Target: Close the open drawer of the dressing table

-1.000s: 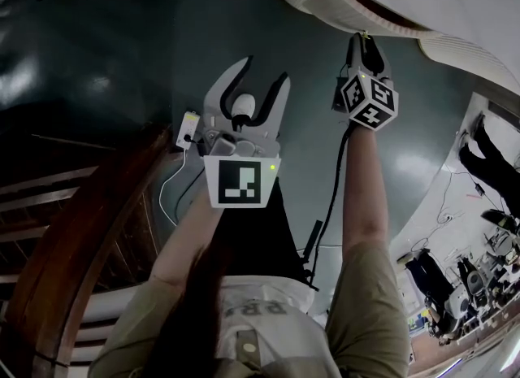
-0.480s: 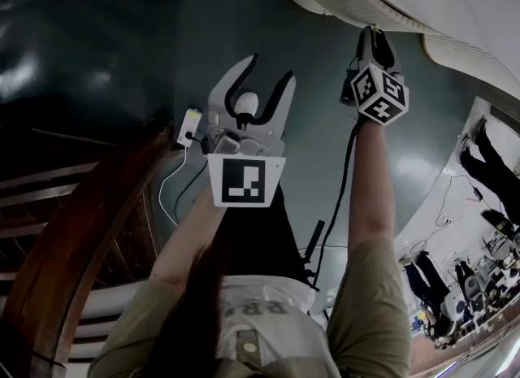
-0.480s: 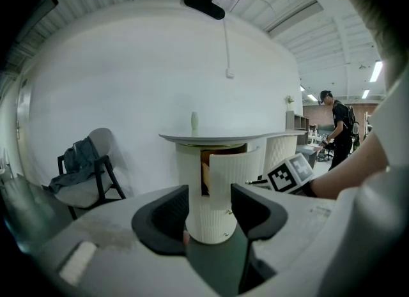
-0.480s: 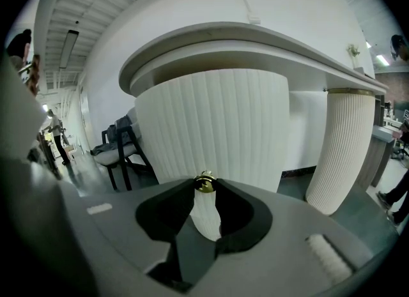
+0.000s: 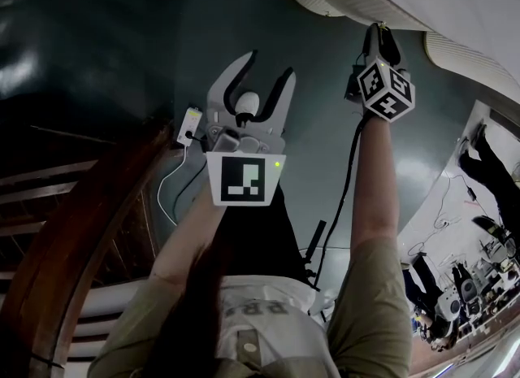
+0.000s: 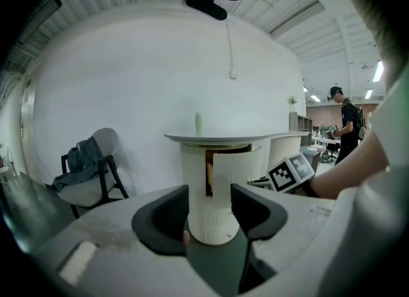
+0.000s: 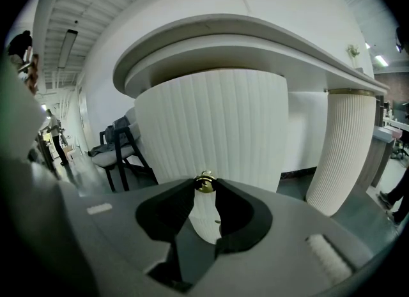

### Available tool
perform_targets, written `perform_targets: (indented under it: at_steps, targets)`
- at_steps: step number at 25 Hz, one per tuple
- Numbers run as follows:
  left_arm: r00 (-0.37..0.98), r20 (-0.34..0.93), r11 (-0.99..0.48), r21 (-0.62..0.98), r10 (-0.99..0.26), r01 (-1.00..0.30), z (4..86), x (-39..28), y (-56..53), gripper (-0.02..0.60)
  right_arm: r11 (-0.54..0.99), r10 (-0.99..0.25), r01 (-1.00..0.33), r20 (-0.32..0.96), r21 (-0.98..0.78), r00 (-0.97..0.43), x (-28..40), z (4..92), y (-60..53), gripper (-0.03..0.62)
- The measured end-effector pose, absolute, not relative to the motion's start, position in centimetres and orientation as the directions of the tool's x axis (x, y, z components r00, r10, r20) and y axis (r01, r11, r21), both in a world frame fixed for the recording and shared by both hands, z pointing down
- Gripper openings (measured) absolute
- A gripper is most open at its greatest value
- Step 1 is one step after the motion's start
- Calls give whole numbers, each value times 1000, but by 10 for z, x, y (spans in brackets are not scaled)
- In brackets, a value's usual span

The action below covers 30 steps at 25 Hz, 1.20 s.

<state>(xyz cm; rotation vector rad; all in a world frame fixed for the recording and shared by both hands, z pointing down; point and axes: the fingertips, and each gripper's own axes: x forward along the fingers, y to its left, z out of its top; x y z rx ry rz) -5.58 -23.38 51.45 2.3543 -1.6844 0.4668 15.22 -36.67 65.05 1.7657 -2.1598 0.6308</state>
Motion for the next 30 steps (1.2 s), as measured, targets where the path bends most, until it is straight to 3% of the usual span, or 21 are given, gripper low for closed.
perform_targets:
  at_steps: [30]
  targets:
    - [274,365,-311,-47,-890,-949,518,-60,-241,218,169,-842,-972,489,-161,-227,150,655,-401,107]
